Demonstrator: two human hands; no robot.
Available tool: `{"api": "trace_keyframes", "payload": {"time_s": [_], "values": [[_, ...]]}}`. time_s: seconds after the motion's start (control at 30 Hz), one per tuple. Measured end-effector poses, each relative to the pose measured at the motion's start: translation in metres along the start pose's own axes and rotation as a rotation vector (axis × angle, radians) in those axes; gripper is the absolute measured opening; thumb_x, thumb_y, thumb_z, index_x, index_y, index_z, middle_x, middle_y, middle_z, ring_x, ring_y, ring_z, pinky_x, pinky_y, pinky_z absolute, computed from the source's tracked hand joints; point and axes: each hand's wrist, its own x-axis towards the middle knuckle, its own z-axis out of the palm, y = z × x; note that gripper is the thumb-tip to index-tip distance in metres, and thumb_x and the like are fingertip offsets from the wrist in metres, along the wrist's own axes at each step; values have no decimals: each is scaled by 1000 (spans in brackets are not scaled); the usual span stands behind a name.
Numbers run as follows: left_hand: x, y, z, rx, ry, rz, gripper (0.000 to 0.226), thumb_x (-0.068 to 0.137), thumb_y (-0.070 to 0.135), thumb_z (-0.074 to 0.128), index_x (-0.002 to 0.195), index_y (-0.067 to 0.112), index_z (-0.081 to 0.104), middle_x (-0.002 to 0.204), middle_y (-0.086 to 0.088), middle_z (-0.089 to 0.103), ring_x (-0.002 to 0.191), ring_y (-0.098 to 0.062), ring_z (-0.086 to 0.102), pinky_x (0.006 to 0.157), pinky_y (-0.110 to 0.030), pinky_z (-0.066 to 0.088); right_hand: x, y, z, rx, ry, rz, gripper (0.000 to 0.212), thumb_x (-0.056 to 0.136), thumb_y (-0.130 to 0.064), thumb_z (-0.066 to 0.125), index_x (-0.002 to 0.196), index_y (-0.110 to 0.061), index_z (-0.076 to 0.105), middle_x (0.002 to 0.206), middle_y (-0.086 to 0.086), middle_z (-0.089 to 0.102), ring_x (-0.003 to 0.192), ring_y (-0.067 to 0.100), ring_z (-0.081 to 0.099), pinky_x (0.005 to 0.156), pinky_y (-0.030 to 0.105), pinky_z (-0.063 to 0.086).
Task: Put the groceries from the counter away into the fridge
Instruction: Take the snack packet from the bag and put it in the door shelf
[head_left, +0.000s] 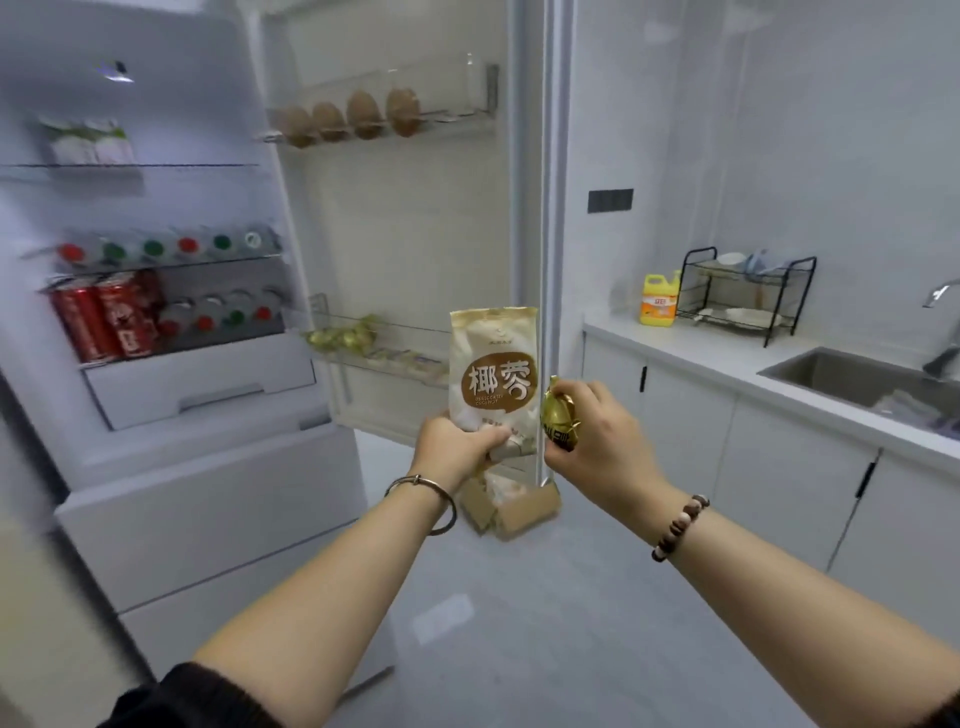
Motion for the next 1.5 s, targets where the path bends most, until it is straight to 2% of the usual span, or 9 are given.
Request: {"api": "trace_keyframes", "payload": {"time_s": [0.13, 0.33, 0.57, 0.73, 0.9, 1.03, 1.2, 1.4, 1.5], "values": [[15, 4, -21, -57, 118, 38, 21, 71, 9, 79, 84, 17, 65, 82, 3, 68, 79, -13, 65, 68, -23, 54, 29, -6, 12, 88, 25, -88, 51, 74, -16, 75, 120, -7, 54, 107, 7, 57, 81, 15, 53, 68, 21, 43], [60, 17, -71, -44, 214, 80, 20, 70, 12, 80, 83, 18, 66, 89, -2, 71, 88, -21, 67, 85, -40, 55, 91, -30, 40, 141, 68, -197, 52, 74, -11, 74, 121, -7, 54, 113, 7, 56, 88, 21, 57, 67, 26, 45], [132, 32, -135, 16, 233, 158, 20, 73, 21, 79, 84, 23, 63, 88, 4, 67, 87, -16, 63, 82, -30, 52, 178, -65, 78, 126, 138, -161, 49, 77, -12, 70, 122, -10, 52, 115, 7, 54, 89, 25, 56, 70, 26, 41], [183, 42, -172, -102, 162, 216, 22, 71, 15, 80, 88, 19, 66, 89, 1, 71, 88, -17, 68, 76, -30, 56, 240, -68, 101, -124, -202, 184, 46, 76, -25, 67, 118, -17, 49, 107, 5, 57, 90, 25, 55, 68, 30, 44], [218, 53, -199, -189, 28, 282, 31, 70, 13, 80, 99, 12, 67, 93, -3, 73, 88, -20, 70, 77, -34, 57, 274, -77, 136, -107, -532, 337, 43, 75, -32, 75, 109, -13, 57, 95, 2, 61, 73, 15, 57, 59, 26, 50], [242, 52, -221, -100, 22, 344, 24, 71, 14, 80, 84, 25, 62, 87, 4, 70, 86, -15, 68, 77, -31, 55, 296, -96, 166, -139, -616, 320, 44, 77, -31, 73, 113, -14, 56, 94, 1, 59, 73, 15, 58, 53, 24, 51], [264, 39, -239, -143, 3, 344, 25, 73, 9, 78, 84, 25, 62, 86, 6, 68, 84, -11, 66, 74, -26, 55, 313, -113, 197, -244, -731, 372, 48, 77, -32, 74, 111, -1, 60, 106, 14, 63, 93, 31, 64, 76, 41, 58], [271, 37, -234, -100, 3, 352, 26, 73, 15, 79, 78, 27, 58, 76, 13, 63, 70, 2, 59, 56, -9, 45, 319, -118, 220, -329, -783, 413, 55, 74, -40, 76, 109, -1, 60, 104, 12, 63, 94, 30, 62, 79, 38, 54], [272, 36, -230, -92, -43, 339, 26, 73, 15, 79, 79, 28, 58, 80, 10, 65, 73, 0, 61, 59, -12, 47, 319, -114, 225, -357, -773, 406, 56, 78, -45, 71, 111, -1, 60, 108, 13, 65, 92, 27, 61, 78, 33, 51]]}}
